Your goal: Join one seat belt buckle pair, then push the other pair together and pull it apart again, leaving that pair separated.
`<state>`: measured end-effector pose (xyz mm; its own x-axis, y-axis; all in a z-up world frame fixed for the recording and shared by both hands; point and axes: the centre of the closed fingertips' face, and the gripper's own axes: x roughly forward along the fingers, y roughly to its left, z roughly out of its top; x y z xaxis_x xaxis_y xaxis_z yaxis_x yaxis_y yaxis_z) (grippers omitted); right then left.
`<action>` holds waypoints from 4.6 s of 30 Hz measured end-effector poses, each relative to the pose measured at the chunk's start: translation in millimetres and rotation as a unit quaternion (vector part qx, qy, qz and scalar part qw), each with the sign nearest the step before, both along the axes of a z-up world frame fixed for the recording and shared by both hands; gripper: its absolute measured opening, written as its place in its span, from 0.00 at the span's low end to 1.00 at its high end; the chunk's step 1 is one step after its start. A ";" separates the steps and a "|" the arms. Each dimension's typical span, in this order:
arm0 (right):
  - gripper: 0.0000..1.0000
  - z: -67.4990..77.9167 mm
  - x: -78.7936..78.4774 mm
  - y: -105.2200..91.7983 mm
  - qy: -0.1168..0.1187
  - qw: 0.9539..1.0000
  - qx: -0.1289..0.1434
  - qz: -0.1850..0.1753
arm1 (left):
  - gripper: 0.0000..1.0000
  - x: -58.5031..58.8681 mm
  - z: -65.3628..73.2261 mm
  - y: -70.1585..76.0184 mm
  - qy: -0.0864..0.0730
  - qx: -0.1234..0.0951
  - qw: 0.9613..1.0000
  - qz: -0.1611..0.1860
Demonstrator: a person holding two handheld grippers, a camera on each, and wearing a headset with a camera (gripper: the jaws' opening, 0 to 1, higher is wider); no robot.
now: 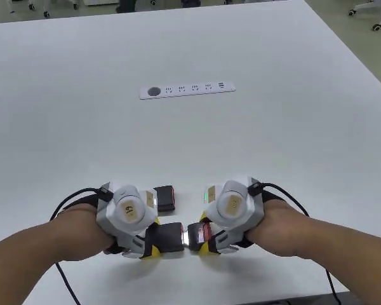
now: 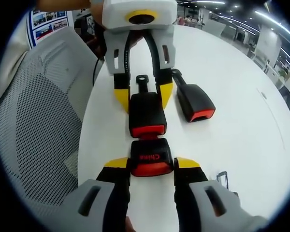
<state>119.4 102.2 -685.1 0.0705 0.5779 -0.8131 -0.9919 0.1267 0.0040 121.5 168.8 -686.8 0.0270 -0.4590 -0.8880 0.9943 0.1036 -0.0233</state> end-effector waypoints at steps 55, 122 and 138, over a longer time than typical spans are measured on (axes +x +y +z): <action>0.33 -6.6 93.2 -99.7 -0.021 0.999 -0.014 -0.039 | 0.32 90.2 -4.2 22.3 -0.036 0.022 0.999 0.013; 0.33 -0.7 86.1 2.7 -0.054 0.998 0.007 -0.010 | 0.31 88.5 -5.1 18.9 -0.034 0.046 0.998 -0.027; 0.32 -1.8 89.3 9.3 -0.044 0.998 0.035 -0.006 | 0.30 87.3 -5.2 18.8 -0.032 0.041 0.998 -0.025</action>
<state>208.8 111.5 -686.8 0.1474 0.6317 -0.7611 -0.9873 0.1407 -0.0744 208.8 187.6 -692.0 0.0642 -0.3869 -0.9199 0.9974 0.0538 0.0470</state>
